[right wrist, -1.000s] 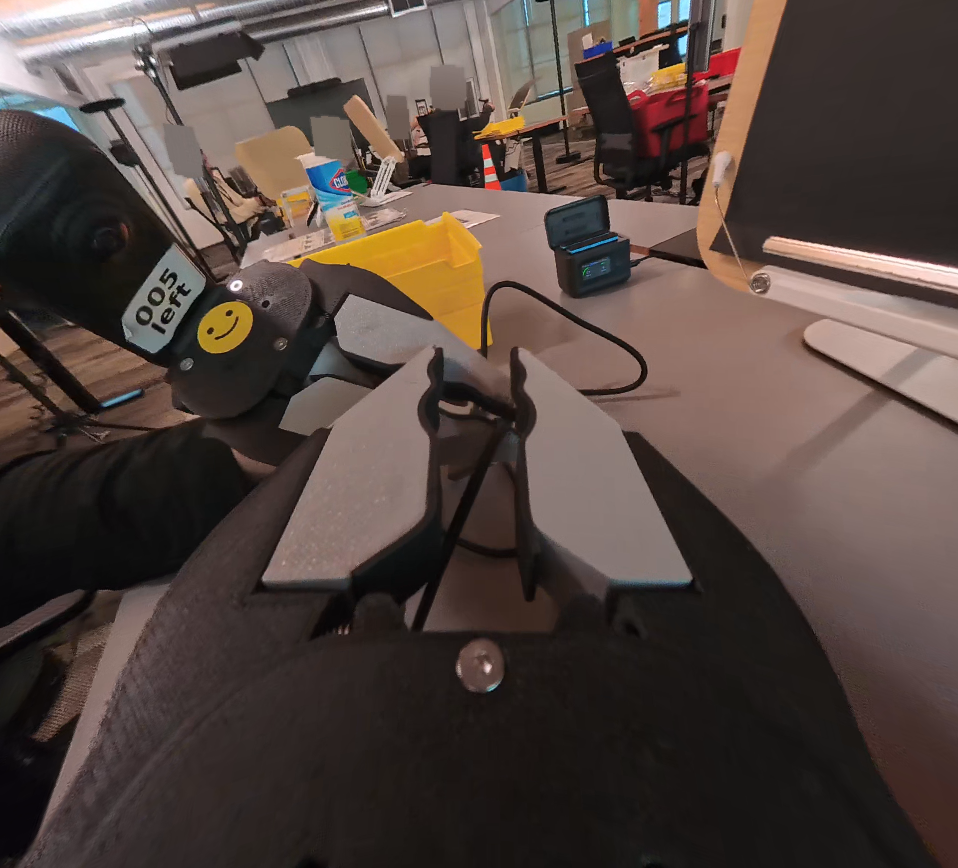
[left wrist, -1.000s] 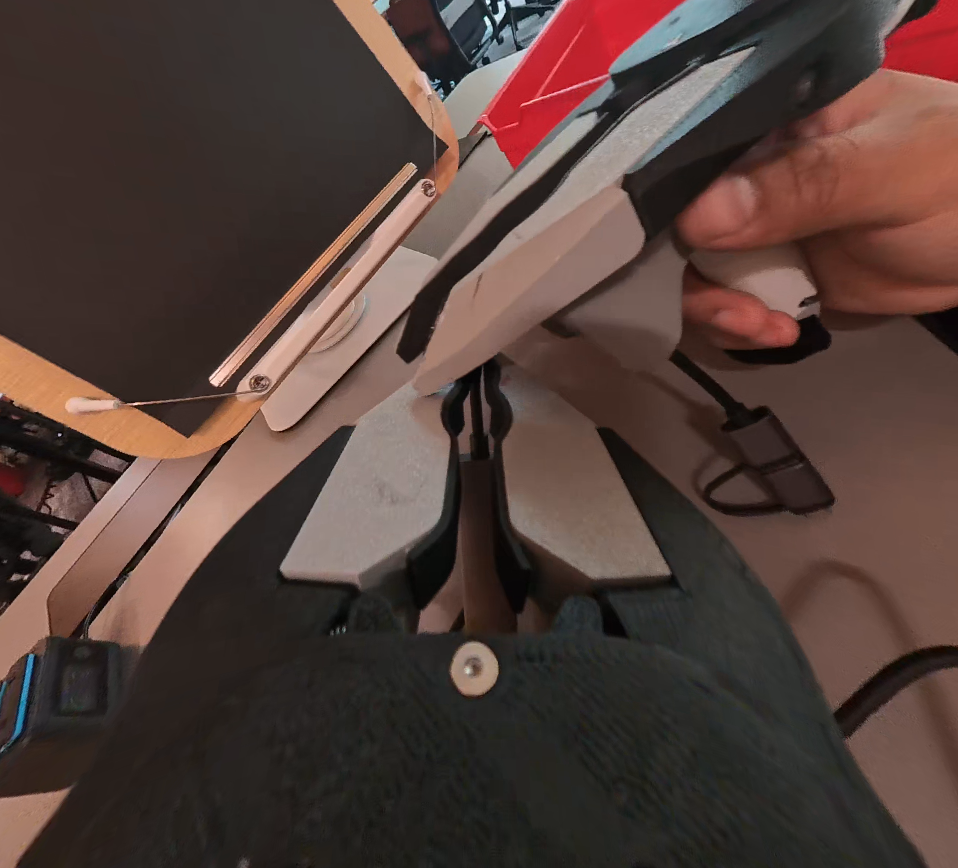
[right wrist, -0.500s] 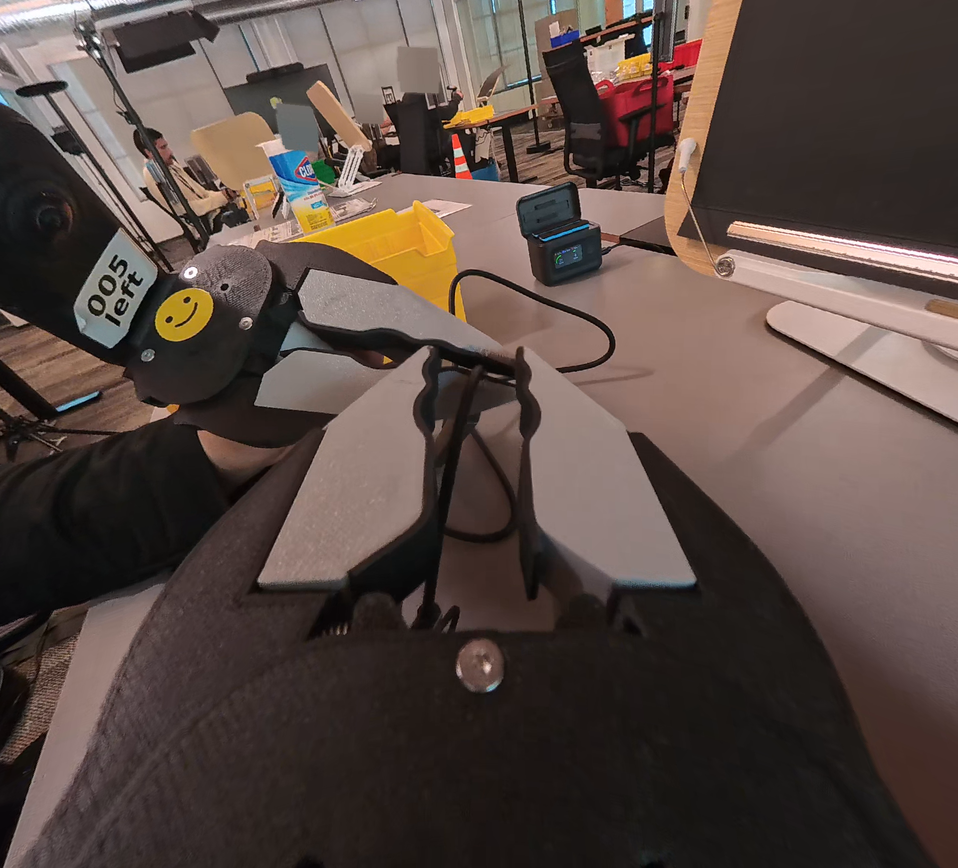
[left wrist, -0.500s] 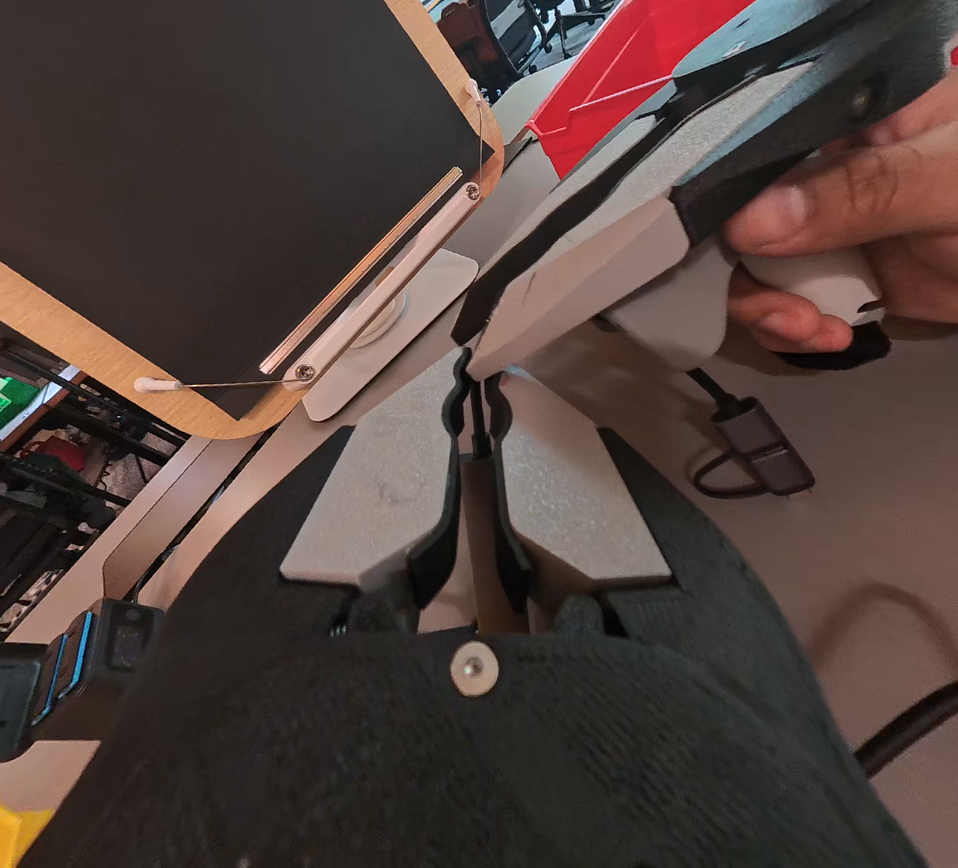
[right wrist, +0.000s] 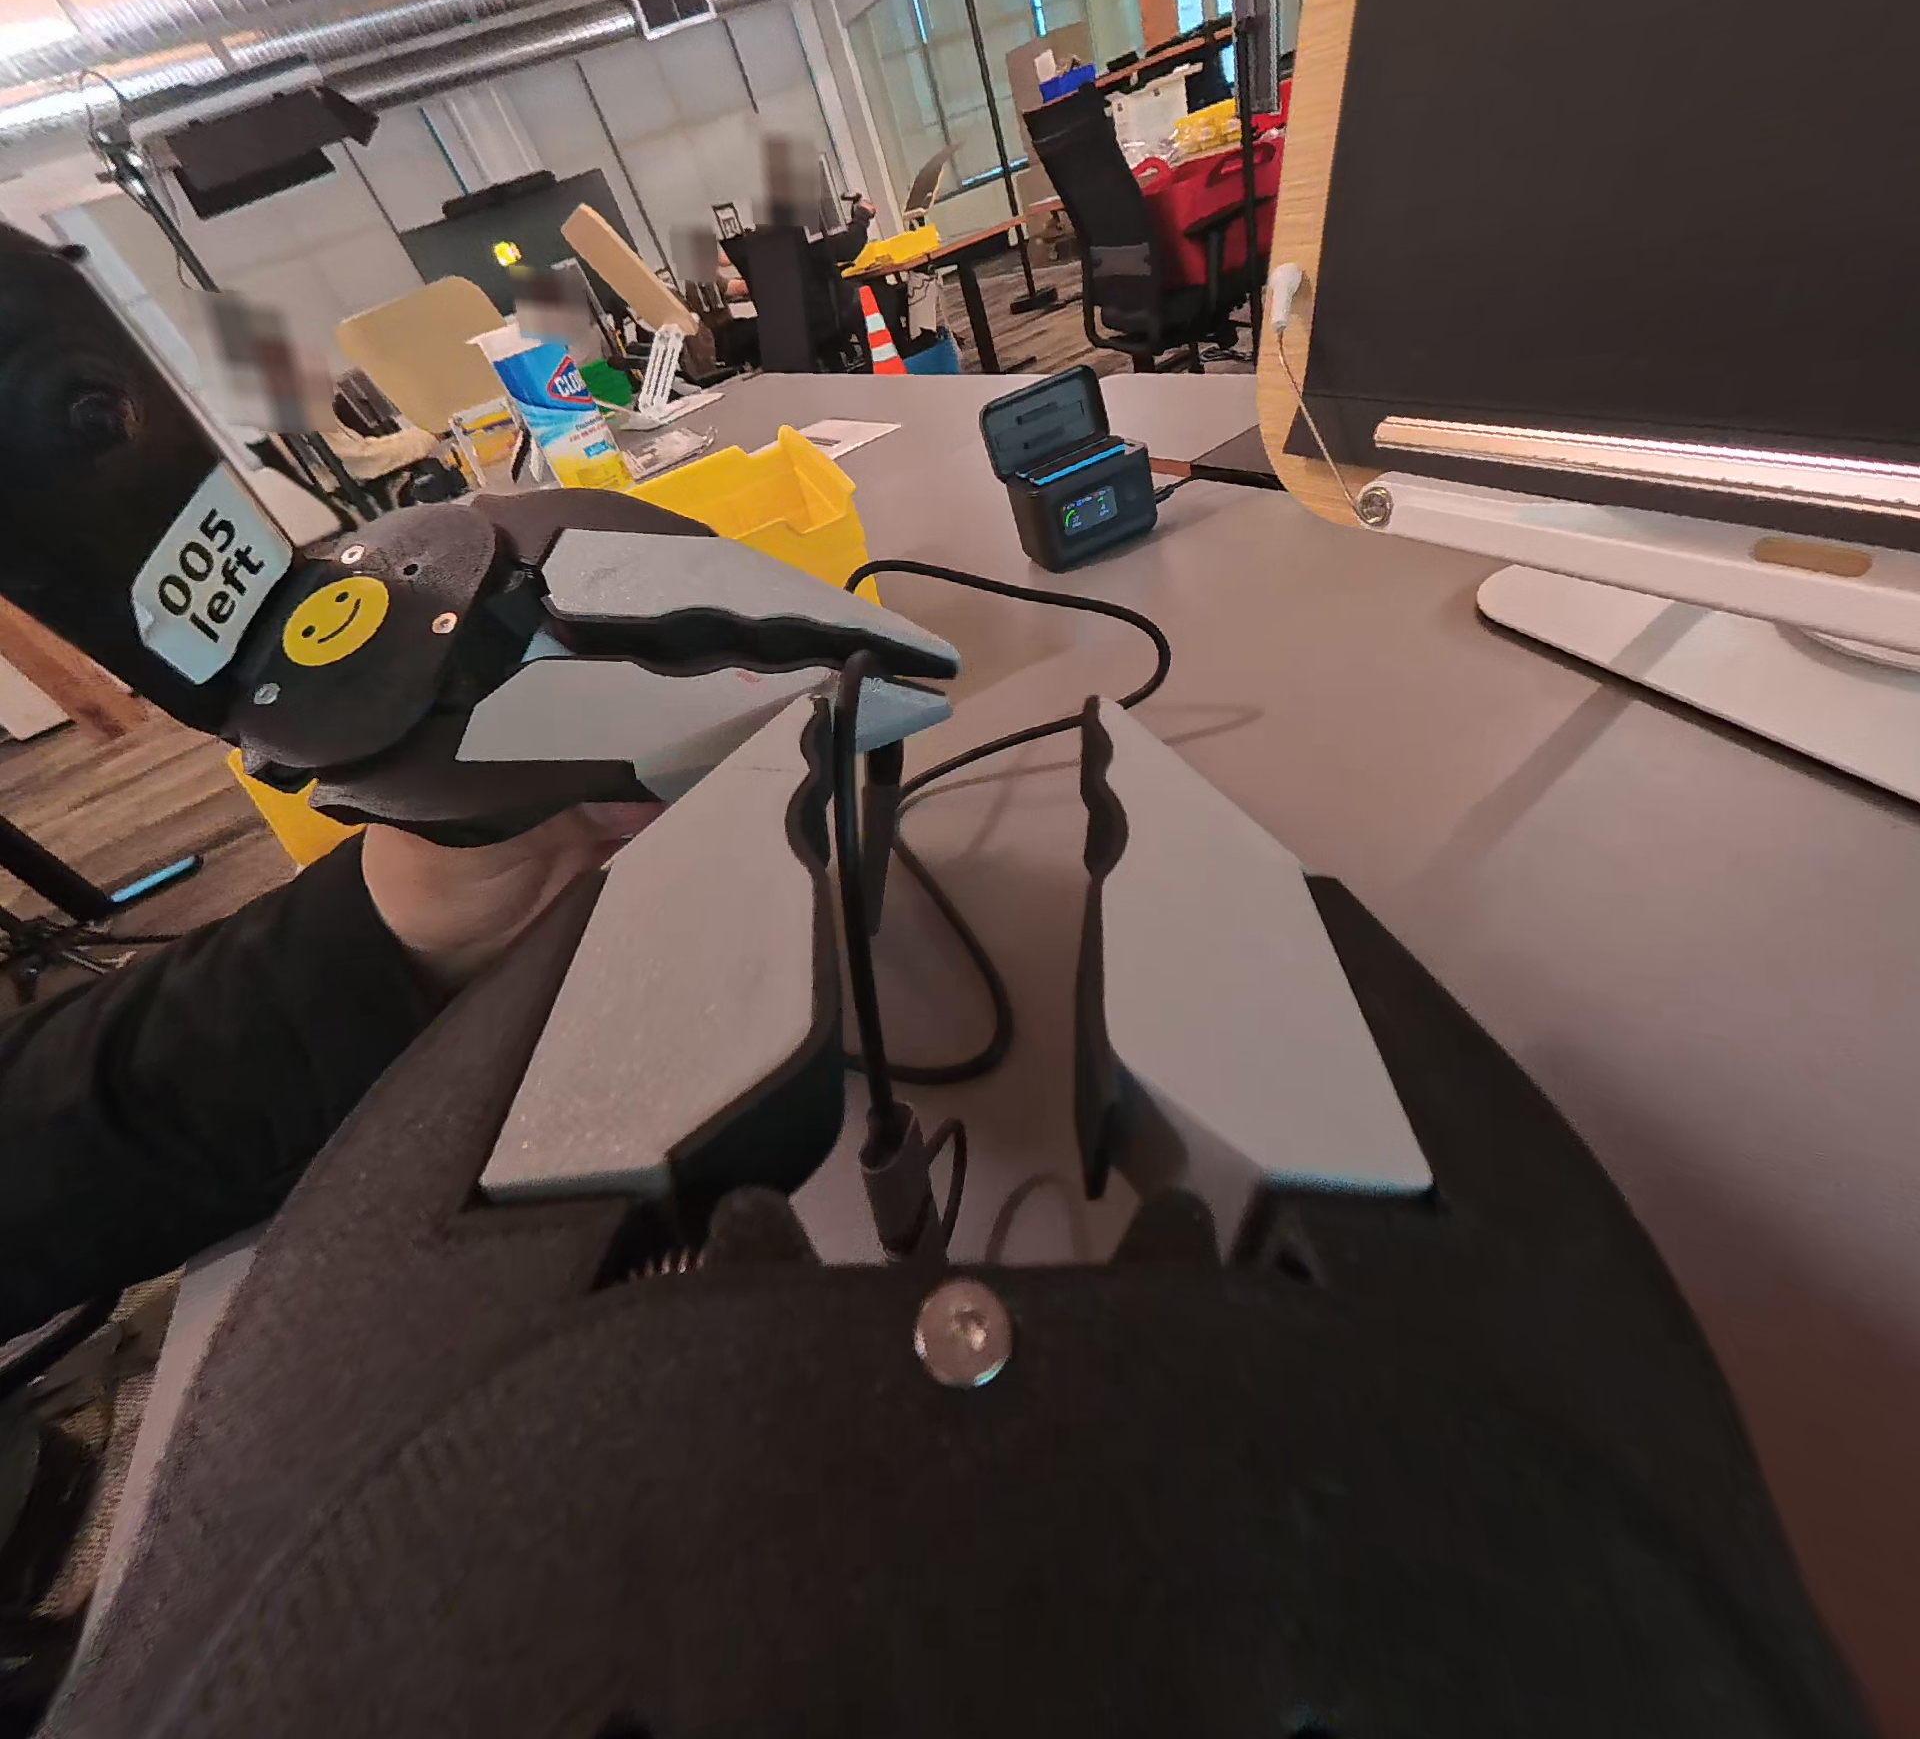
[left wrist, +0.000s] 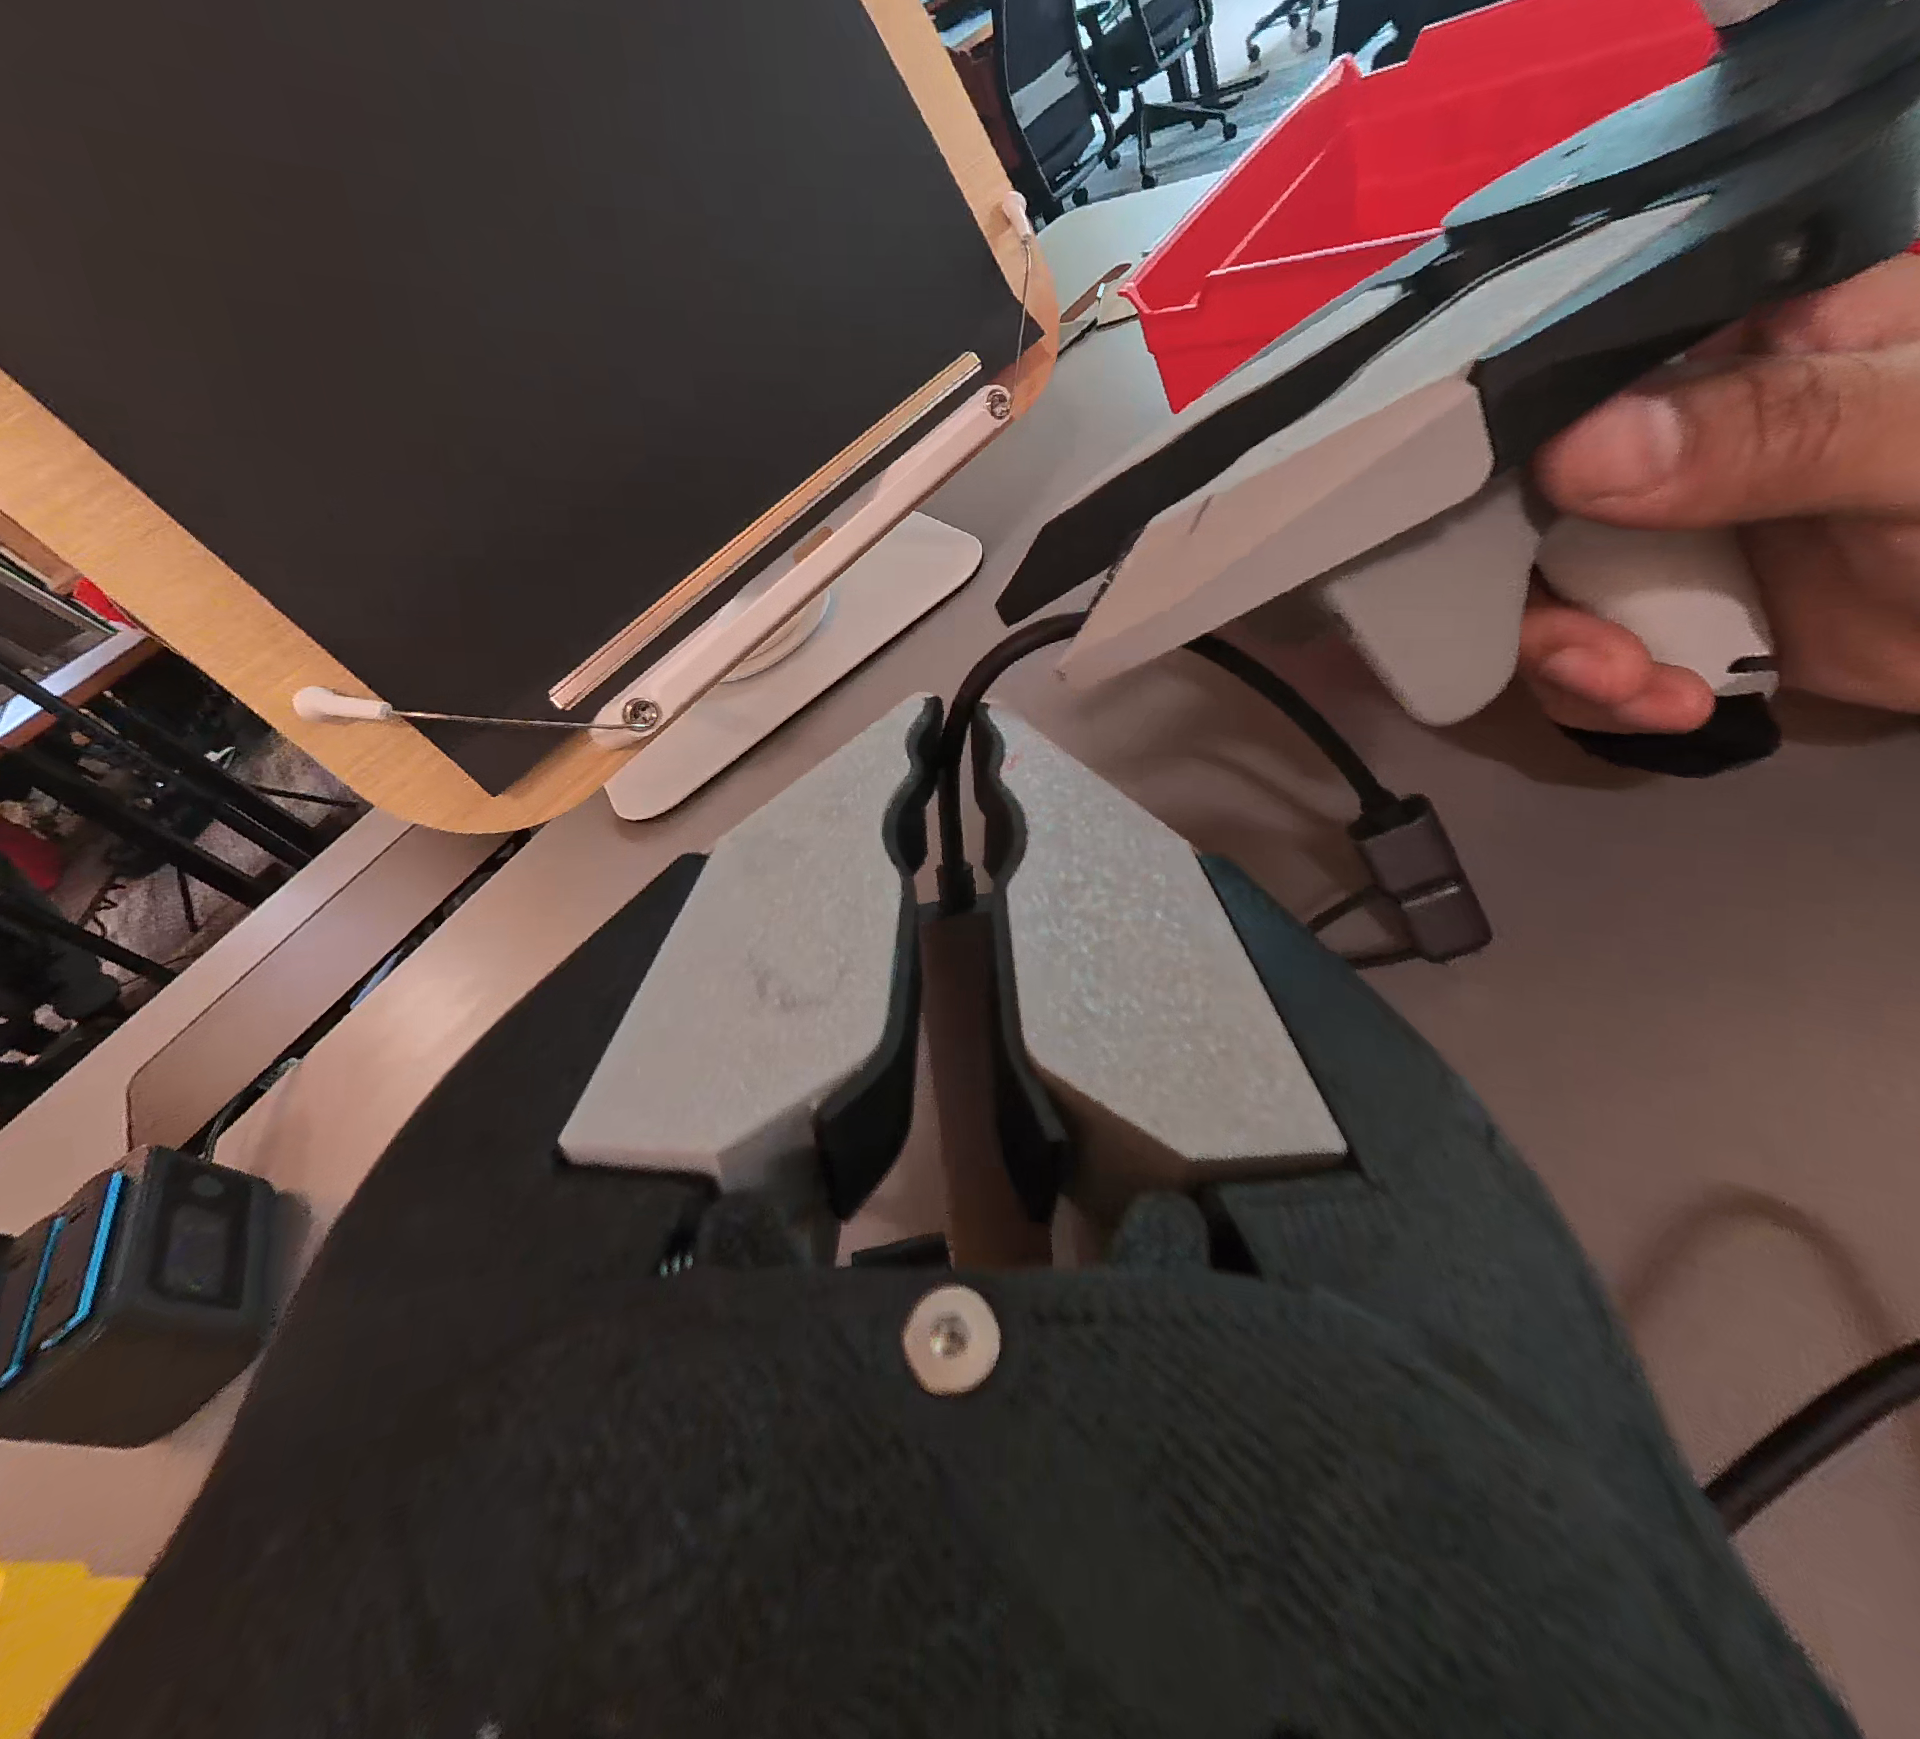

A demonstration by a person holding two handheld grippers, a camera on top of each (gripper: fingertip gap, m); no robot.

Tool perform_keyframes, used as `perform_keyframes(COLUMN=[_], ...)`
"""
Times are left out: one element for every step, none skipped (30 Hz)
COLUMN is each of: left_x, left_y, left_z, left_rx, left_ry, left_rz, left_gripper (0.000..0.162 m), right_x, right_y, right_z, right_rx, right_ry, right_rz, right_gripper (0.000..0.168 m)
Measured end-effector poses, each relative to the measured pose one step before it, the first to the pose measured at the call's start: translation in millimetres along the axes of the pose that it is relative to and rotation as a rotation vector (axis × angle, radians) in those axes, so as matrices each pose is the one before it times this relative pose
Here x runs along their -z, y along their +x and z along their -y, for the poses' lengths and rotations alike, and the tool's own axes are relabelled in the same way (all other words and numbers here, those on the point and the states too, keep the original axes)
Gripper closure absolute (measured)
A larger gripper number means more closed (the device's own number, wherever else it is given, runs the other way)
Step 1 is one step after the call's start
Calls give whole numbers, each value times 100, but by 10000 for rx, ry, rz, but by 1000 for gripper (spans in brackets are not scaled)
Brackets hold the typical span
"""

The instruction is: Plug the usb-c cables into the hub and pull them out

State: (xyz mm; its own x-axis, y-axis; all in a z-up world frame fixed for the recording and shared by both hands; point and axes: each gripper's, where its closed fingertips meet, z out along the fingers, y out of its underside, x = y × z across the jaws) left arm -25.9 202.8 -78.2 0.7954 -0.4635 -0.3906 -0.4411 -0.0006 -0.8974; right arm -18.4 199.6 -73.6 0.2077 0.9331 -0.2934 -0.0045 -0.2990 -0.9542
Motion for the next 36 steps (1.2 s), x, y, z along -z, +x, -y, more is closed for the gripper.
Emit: perform_keyframes(left_x=[26, 7, 8, 3, -3, -26, -37, -38, -34, -37, -23, -27, -30, -59, -99, -151, -159, -23, -89, -100, -79, -48, -40, -50, -137, -281, -434, -507, -467, -361, -211, -66, -21, 48, 93, 61], left_y=[130, 132, 198, 218, 115, 92, 90, 107, 174, 175, 10, -2, -12, -294, -665, -451, -113, 55, -123, -173, -17, 146, 156, 215, 354, 383, 283, 179, 141, -11, 8, 138, -203, -347, -441, -474], left_z=[15, 27, 34, 43, 18, -15, -38, -26, 40, 31, -45, -36, -44, -272, -576, -678, -364, -234, -580, -664, -396, -210, -121, -62, -152, -481, -763, -877, -686, -533, -367, -9, -63, -12, -5, -77], left_rx=[-95, -109, -119, -125, -140, -143, -128, -88, -30, -14, -28, 1, 109, 199, 250, 213, 262, 310, 209, 53, -16, 16, 95, 130, 117, 125, 117, 3, -187, -327, -408, -293, -117, -47, -27, -52], left_ry=[-5, 0, 17, 25, 11, -22, -52, -41, -18, -20, -47, -26, -14, -131, -313, -389, -178, -86, -334, -365, -159, -68, -50, -36, -86, -251, -410, -462, -358, -264, -176, -15, -97, -66, -28, -54], left_rz=[-78, -66, -107, -112, -29, 0, 5, -10, -56, -57, 32, 1, -29, 105, 300, 128, -89, -200, -69, -15, -71, -158, -146, -170, -239, -248, -191, -104, -22, 122, 127, 32, 182, 235, 291, 309], left_gripper=[159, 159, 159, 159, 160, 160, 160, 160, 160, 159, 159, 159, 159, 157, 148, 133, 121, 112, 105, 102, 100, 100, 100, 100, 99, 97, 95, 95, 103, 118, 137, 141, 141, 141, 141, 141], right_x=[-5, 27, 58, 51, 56, 23, -18, -72, -111, -111, -18, 84, 69, 104, 144, 170, 113, -25, 7, 46, 85, 112, 140, 138, 129, 125, 100, 83, 52, 60, 73, 15, 59, 67, 16, -60], right_y=[12, -85, -52, -28, -83, -268, -528, -615, -509, -263, 117, 253, 271, 245, 159, 51, -18, -17, -123, 24, 180, 237, 226, 106, 28, 11, -11, -77, -149, -92, 34, 67, 64, 215, 251, 299], right_z=[-7, 94, 133, 89, 91, 33, -81, -200, -277, -220, -51, -9, -12, 126, 302, 363, 229, -13, 120, 124, 129, 153, 190, 233, 225, 247, 220, 173, 159, 135, 78, -172, -34, -63, -121, -341], right_rx=[-50, -30, -22, 0, 25, 48, 23, -42, -83, -51, 49, 160, 259, 275, 283, 230, 180, 154, 125, 77, 102, 96, 75, 37, -25, -47, -42, -36, -23, 10, 54, 82, 53, -41, -105, -182], right_ry=[-13, 42, 58, 29, 15, -13, -105, -176, -214, -164, -36, -70, -118, -12, 121, 153, 71, -52, 68, 43, 45, 45, 72, 100, 103, 131, 123, 88, 71, 71, 17, -126, -15, -15, -52, -210], right_rz=[16, 61, 37, 19, 50, 167, 339, 404, 338, 152, -135, -255, -292, -313, -259, -168, -95, -81, 0, -86, -171, -189, -173, -71, -8, 6, 19, 68, 101, 51, -38, -57, -39, -101, -70, -62], right_gripper=[121, 121, 121, 121, 123, 129, 140, 151, 158, 162, 163, 168, 168, 168, 168, 168, 168, 168, 168, 168, 168, 168, 168, 168, 168, 168, 168, 168, 168, 168, 168, 168, 168, 168, 167, 165])
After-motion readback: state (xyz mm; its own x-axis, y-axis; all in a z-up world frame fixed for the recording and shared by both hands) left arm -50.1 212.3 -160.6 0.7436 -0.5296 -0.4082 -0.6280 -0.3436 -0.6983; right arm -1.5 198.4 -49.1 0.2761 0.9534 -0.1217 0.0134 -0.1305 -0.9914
